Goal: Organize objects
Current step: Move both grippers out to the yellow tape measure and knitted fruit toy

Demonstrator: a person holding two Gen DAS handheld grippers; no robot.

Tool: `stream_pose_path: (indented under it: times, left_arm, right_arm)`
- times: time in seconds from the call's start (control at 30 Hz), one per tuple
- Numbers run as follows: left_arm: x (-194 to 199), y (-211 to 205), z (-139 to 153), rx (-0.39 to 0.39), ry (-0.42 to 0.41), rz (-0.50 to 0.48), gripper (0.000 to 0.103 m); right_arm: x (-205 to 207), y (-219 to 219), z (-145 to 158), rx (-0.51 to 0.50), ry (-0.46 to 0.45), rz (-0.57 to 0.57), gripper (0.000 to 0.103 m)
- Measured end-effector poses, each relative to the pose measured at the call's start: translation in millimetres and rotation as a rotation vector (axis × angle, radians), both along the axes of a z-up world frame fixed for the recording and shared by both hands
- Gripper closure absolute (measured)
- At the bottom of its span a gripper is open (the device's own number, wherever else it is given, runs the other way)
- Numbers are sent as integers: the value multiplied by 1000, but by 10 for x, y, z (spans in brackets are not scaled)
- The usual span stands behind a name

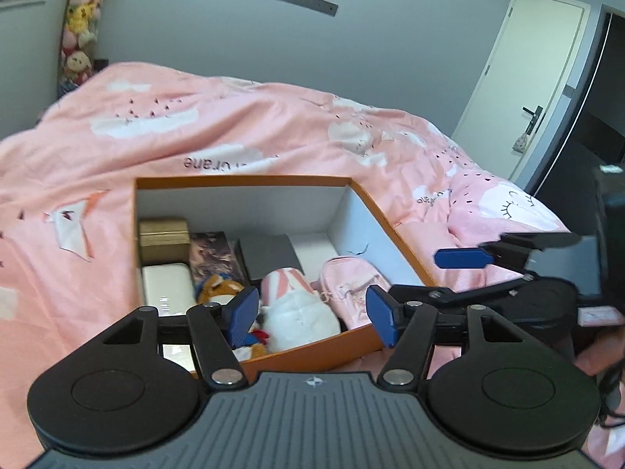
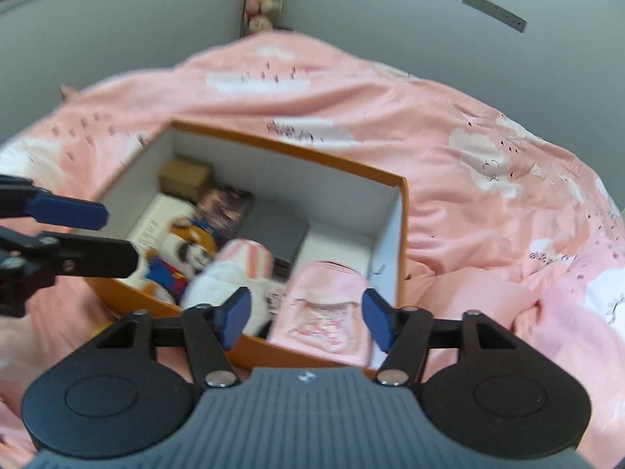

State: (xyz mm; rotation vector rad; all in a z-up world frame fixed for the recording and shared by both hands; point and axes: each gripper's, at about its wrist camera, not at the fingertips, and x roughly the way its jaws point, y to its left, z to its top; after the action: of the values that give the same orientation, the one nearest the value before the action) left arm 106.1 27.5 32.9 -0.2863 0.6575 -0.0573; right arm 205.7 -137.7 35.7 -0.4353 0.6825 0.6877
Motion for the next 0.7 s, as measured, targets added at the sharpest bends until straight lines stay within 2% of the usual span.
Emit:
stream_pose_path:
  times: [0.07, 0.17, 0.27, 0.4, 0.53, 0.7]
  left_arm:
    - [-74, 16, 7, 19, 3, 2, 31]
    - [-171, 75, -18, 19, 21, 14, 31]
    - [-256, 159, -81, 5, 58, 20, 31]
    - [-329, 323, -192, -49, 153, 20, 31]
    - [-403, 453, -317, -82, 210, 46, 31]
    - [-440, 488, -543, -68, 301, 66, 32]
  right_arm:
    - [-133, -50, 7, 52, -13, 2, 24]
    - [-317, -68, -21, 78, -38, 2, 20]
    - [-440, -71, -102, 105, -18, -1, 20]
    - [-562, -40, -268, 122, 71, -10, 20]
    - [-614, -14, -484, 101, 168, -64, 22]
    - [-696, -2, -748, 85, 286, -102, 34]
